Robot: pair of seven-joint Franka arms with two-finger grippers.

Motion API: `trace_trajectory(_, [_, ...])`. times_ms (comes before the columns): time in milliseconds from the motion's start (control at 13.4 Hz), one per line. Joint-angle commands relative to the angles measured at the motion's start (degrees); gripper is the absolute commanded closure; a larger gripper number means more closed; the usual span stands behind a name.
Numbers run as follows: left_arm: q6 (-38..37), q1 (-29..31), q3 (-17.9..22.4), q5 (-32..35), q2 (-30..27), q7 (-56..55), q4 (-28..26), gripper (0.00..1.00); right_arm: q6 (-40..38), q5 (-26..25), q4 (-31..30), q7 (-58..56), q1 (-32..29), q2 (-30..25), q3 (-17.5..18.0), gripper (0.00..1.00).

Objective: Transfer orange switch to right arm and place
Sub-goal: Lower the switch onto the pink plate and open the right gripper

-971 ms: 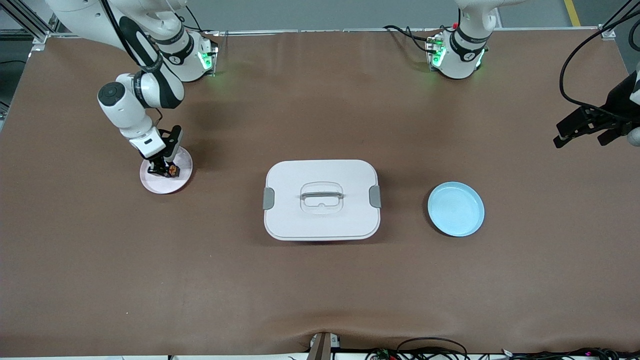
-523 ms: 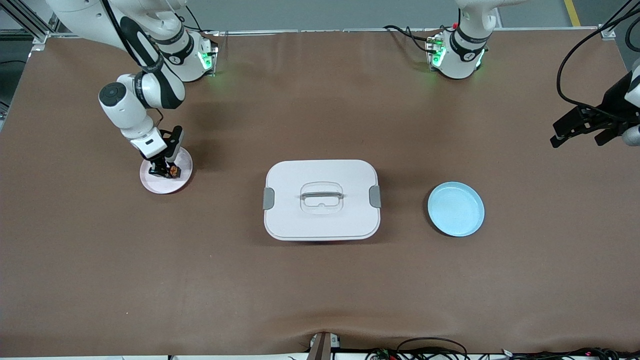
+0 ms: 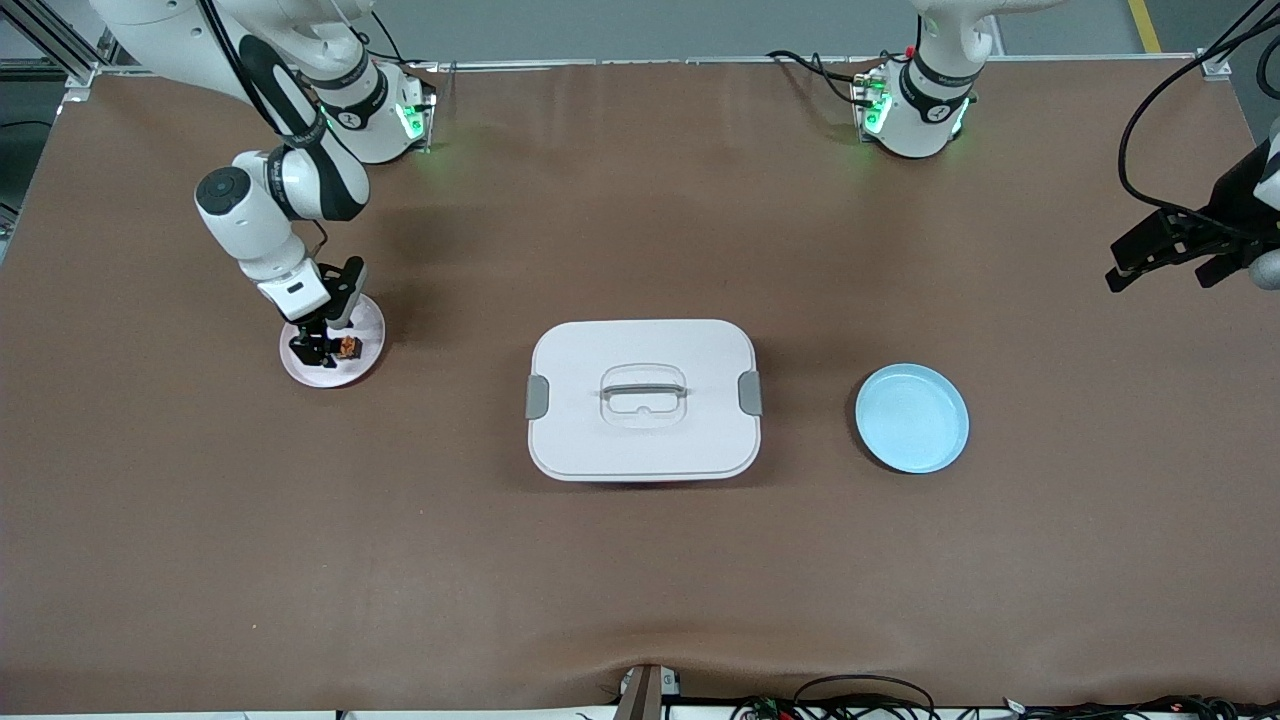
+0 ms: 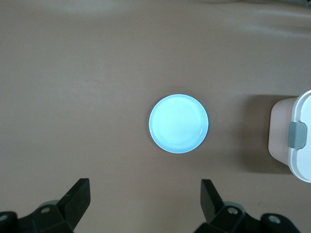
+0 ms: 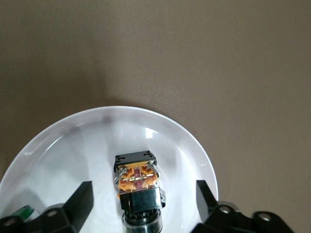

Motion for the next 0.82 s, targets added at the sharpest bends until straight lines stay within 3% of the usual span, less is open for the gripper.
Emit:
trace_trajectory(0, [-1.3, -0.7, 0.4, 1.2, 0.3, 0.7, 0.5, 0.0, -1.8, -0.1, 0.9, 1.7, -0.2, 0.2, 0.7, 0.0])
trace_trajectory(747, [-1.7, -0.6, 0.4, 0.6, 1.0, 0.3, 1.7, 0.0, -24.0, 0.2, 7.5, 3.0, -0.4, -8.3, 0.6, 0.0])
